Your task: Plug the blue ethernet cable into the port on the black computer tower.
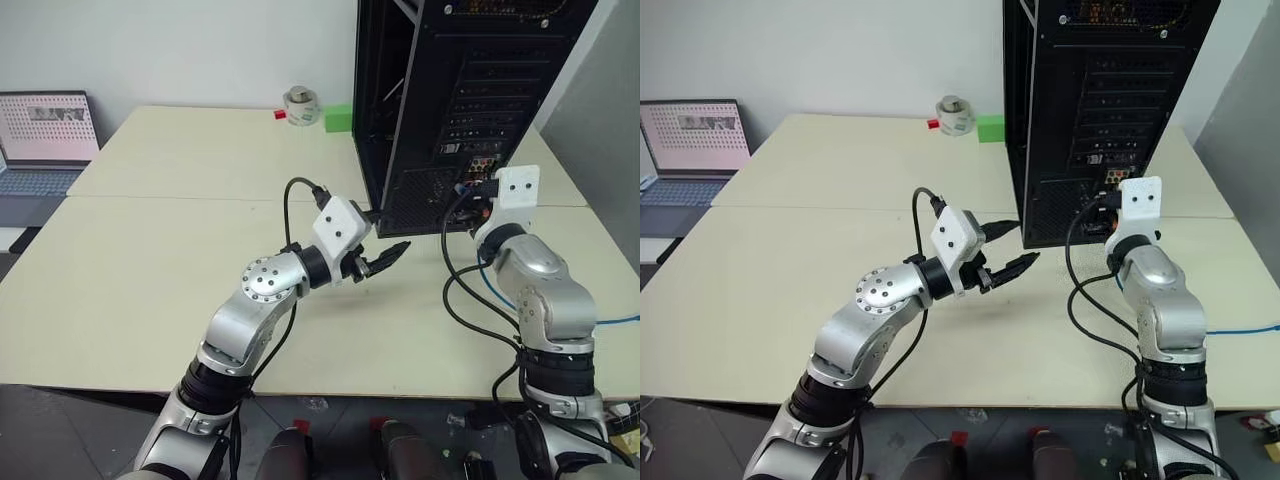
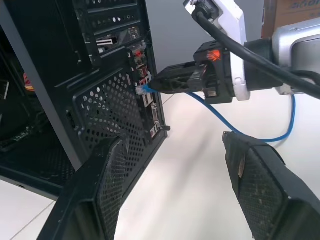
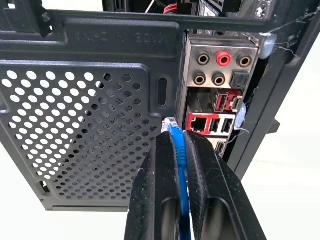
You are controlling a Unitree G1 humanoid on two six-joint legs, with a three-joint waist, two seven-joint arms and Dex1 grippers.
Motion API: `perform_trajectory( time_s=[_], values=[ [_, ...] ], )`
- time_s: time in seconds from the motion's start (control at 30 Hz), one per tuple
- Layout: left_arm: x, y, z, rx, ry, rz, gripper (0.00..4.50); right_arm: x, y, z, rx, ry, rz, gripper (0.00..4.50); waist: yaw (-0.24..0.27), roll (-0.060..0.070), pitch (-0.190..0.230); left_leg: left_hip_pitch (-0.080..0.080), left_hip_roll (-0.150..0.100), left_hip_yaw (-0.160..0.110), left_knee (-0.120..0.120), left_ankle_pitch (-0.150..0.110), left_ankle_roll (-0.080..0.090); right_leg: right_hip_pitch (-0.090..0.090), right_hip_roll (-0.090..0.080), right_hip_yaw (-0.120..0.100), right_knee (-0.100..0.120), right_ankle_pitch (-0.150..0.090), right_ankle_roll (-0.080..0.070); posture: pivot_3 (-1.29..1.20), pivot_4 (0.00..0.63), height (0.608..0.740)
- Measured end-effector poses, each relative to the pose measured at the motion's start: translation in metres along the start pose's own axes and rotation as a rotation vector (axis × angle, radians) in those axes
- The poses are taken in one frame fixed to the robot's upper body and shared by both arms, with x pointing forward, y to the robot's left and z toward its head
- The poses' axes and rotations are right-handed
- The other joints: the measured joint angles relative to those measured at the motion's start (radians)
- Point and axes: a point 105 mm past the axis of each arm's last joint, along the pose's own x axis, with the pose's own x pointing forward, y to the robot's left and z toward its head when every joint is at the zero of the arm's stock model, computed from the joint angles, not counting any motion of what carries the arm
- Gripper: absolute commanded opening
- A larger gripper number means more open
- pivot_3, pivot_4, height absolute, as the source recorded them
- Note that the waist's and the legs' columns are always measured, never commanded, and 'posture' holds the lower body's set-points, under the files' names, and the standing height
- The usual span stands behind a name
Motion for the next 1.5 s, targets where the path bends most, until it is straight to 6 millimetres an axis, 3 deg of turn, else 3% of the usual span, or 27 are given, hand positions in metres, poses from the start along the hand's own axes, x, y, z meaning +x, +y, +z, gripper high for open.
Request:
perform_trajectory(
  time_s=[0.4, 1.03, 1.5],
  values=[
    [0.004, 0.000, -0.001, 0.013, -0.006, 0.012, 3.15, -0.014, -0.017, 0.001, 0.017, -0.005, -0.122, 0.00, -0.006, 0.000, 0.000, 0.001, 0.001, 0.001, -0.001, 0.000, 0.000, 0.000, 0.002, 0.001, 0.001, 0.000, 0.000, 0.00, 0.150, 0.740],
    [0.008, 0.003, -0.005, 0.011, 0.008, 0.048, 3.15, -0.005, 0.004, -0.002, 0.057, -0.029, -0.072, 0.00, -0.005, 0.000, 0.000, 0.001, 0.001, 0.001, -0.001, 0.000, 0.000, -0.001, 0.001, 0.001, 0.000, 0.000, 0.000, 0.00, 0.150, 0.740],
    [0.008, 0.003, -0.005, 0.011, 0.007, 0.050, 3.15, 0.003, 0.003, -0.005, 0.066, -0.051, -0.083, 0.00, -0.005, 0.000, 0.000, 0.001, 0.001, 0.001, -0.001, 0.000, 0.000, -0.001, 0.001, 0.001, 0.000, 0.000, 0.000, 0.00, 0.150, 0.740]
  ],
)
